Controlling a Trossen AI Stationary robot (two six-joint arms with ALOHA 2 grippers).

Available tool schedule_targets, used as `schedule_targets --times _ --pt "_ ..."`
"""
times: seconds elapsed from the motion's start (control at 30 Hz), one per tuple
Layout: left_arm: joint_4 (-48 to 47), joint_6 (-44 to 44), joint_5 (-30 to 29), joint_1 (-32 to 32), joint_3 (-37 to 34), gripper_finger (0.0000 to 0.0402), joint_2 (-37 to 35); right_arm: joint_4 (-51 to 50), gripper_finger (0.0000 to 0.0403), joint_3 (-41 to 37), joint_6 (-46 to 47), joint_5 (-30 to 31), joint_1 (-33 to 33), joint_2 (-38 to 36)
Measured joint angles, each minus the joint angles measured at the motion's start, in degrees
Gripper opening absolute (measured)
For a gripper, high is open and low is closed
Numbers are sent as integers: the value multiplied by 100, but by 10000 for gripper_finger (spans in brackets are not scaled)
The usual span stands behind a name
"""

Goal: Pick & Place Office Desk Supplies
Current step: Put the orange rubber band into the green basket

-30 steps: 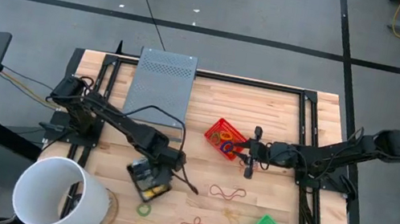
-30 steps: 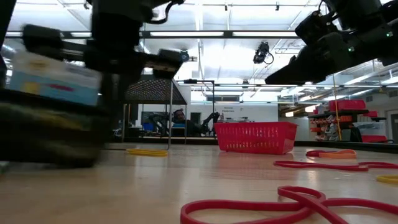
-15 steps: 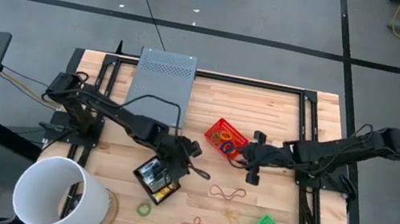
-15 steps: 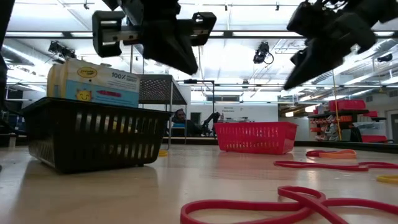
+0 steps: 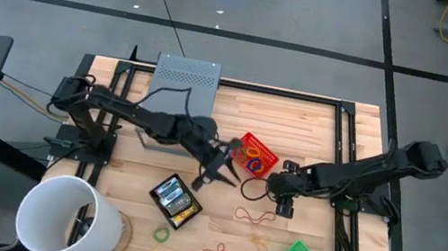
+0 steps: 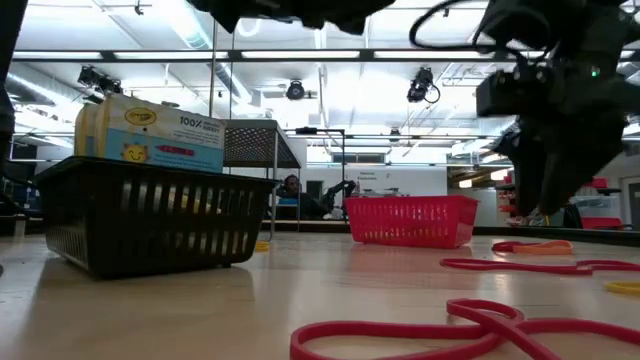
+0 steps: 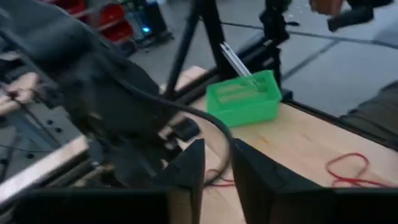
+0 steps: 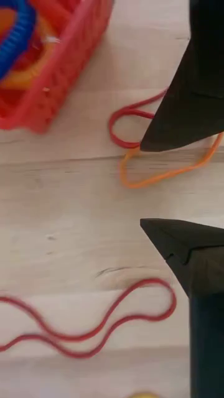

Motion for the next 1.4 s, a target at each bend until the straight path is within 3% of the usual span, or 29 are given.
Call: schedule_targets --times 0.13,0.33,0.6,0.7,0.9,0.97,1.13,1.4 --pt "708 -367 124 330 -10 113 -168 40 192 0 1 -34 44 218" --pt "2607 -1555 402 821 -10 127 -165 93 192 1 23 -42 39 243" --pt "3029 -2010 641 1100 -119 127 -150 91 192 0 60 -39 42 237" --pt "3874 -2056 258 1131 -744 127 -148 91 192 0 60 -37 42 235" --pt "6736 -2249 -899 1163 -2443 127 -168 65 192 1 -1 -41 42 235" --pt "7144 -2224 -1122 1170 -2872 127 -286 51 192 2 -8 -91 42 235" --pt "6562 -1880 -1652 1200 -3568 127 -761 -191 192 2 -3 -221 30 233" --pt "5387 -1425 -1685 1211 -3766 127 -1164 -302 192 7 -32 -234 -149 394"
